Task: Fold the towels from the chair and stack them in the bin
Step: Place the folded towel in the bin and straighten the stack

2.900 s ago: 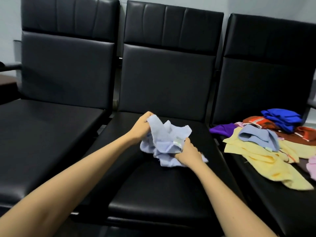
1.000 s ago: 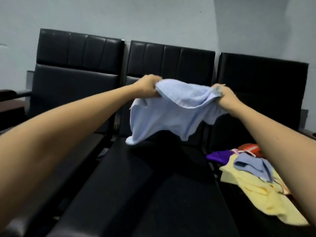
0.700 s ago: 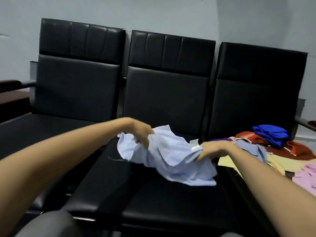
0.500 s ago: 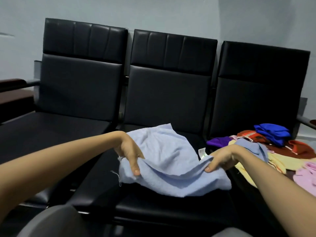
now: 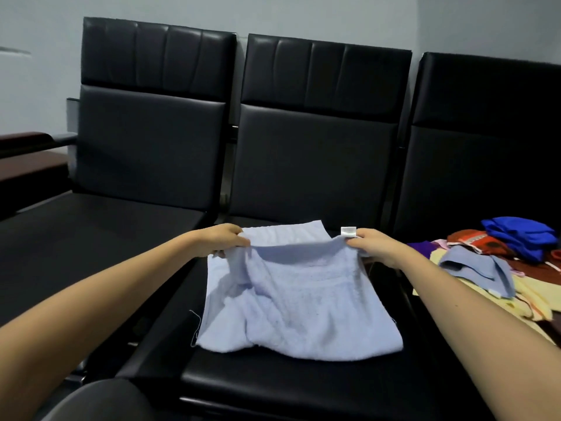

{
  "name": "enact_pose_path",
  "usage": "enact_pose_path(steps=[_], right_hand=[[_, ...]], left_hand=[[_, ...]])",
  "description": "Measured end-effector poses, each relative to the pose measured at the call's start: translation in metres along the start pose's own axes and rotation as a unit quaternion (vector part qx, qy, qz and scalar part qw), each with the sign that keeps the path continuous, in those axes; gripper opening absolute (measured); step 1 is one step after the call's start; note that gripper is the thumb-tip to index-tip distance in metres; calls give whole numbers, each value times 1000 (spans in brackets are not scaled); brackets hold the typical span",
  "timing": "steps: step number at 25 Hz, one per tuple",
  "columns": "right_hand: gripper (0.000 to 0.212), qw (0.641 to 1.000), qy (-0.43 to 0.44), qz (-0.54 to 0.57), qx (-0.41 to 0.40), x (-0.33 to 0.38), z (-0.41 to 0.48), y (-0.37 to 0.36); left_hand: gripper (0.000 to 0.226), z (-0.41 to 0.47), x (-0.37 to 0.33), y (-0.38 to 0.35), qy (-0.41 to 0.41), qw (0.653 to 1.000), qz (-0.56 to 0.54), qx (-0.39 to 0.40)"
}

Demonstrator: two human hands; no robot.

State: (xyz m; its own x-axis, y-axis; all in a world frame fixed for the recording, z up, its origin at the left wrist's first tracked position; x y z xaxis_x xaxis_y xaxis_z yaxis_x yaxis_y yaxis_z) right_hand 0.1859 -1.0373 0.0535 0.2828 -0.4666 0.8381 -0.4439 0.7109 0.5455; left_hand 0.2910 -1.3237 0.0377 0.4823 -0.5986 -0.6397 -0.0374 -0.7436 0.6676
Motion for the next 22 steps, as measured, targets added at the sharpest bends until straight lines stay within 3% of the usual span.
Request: enact_pose_path(steps=[3, 8, 14, 18, 22], right_hand=[[9, 997, 35, -28, -62, 9, 34, 6], [11, 991, 59, -91, -78, 8, 112, -2], [24, 957, 47, -270, -93, -30, 186, -34], [19, 917, 96, -370, -116, -47, 203, -53], [33, 886, 112, -438, -101, -46, 204, -61]], left_hand=[[10, 25, -3, 26, -35, 994, -42, -99], [43, 76, 8, 54, -1, 973, 61, -224], [28, 109, 42, 40, 55, 926, 109, -356], [27, 128, 52, 48, 66, 910, 98, -397], [28, 130, 52, 47, 53, 901, 109, -416]])
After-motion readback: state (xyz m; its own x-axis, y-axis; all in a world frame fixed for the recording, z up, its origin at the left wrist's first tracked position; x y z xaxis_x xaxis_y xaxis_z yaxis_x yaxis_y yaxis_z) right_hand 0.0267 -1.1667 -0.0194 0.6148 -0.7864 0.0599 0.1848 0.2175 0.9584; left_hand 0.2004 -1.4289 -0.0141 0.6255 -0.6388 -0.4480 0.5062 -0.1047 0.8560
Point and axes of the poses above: each hand's wrist, its own z-axis towards the middle knuckle, its own y-axis out of the back of the hand, x = y × z, the point moved 10 cm from there along z, towards the middle knuckle, and after that the axes turned 13 degrees about y, right-handed, at the moved point
